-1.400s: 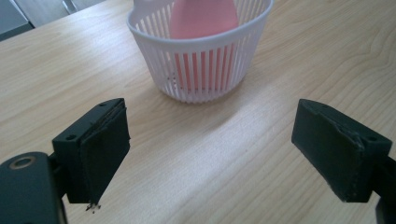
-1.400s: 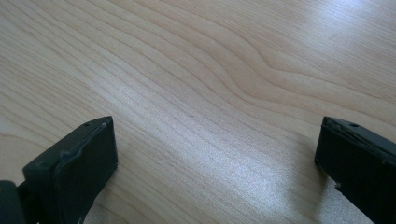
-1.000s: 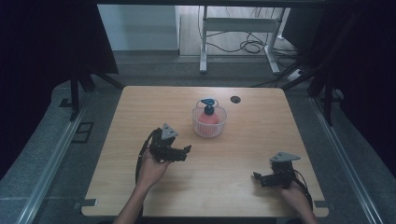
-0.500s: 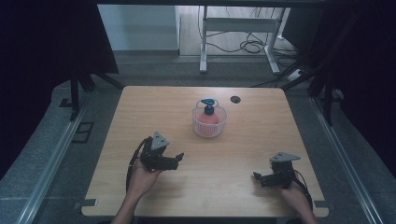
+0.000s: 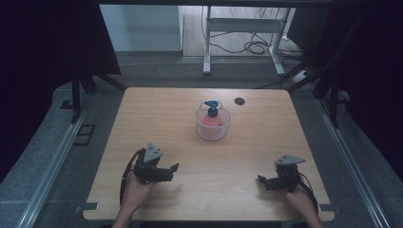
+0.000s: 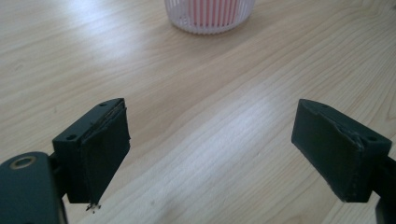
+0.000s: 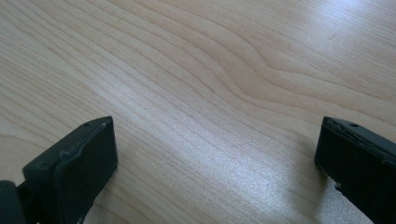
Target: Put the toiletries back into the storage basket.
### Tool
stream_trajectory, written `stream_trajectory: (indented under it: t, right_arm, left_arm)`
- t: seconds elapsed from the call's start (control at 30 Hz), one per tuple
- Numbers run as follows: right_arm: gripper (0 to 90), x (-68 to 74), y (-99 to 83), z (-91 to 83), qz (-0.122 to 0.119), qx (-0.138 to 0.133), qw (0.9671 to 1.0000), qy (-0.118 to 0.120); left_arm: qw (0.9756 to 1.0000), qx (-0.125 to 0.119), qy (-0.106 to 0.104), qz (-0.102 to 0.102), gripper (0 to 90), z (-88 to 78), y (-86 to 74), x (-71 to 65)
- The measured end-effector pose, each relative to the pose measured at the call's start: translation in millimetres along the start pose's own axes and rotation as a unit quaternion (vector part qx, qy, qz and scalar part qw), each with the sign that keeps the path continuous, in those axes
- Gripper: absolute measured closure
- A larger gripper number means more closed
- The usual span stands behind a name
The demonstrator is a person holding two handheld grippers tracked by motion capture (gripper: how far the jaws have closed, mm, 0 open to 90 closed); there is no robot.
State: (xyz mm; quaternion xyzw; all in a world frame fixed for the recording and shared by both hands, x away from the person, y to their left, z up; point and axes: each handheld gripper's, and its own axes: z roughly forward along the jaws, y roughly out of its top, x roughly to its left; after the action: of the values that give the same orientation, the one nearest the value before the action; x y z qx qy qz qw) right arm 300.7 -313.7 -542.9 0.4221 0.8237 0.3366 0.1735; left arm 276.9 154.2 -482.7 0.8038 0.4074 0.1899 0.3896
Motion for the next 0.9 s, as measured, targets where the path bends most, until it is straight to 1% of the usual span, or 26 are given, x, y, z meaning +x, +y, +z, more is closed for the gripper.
stream_trajectory:
  t: [0.4,0.7,0.9]
  right_arm:
    - [0.0,0.1,0.1,0.1,0.001,0.0,1.0,0.0]
    - [0.0,0.1,0.1,0.0,0.001,0.0,1.0,-0.001]
    - [0.0,0.3,0.1,0.1,0.001,0.0,1.0,-0.001]
  left_arm:
    - [0.9998,0.005,0.007,-0.02,11.3,-7.2,-25.4,5.5]
    - [0.9996,0.012,0.012,-0.024,11.3,-8.0,-40.4,6.4]
    - [0.9993,0.022,0.014,-0.027,11.3,-5.9,-48.1,6.2]
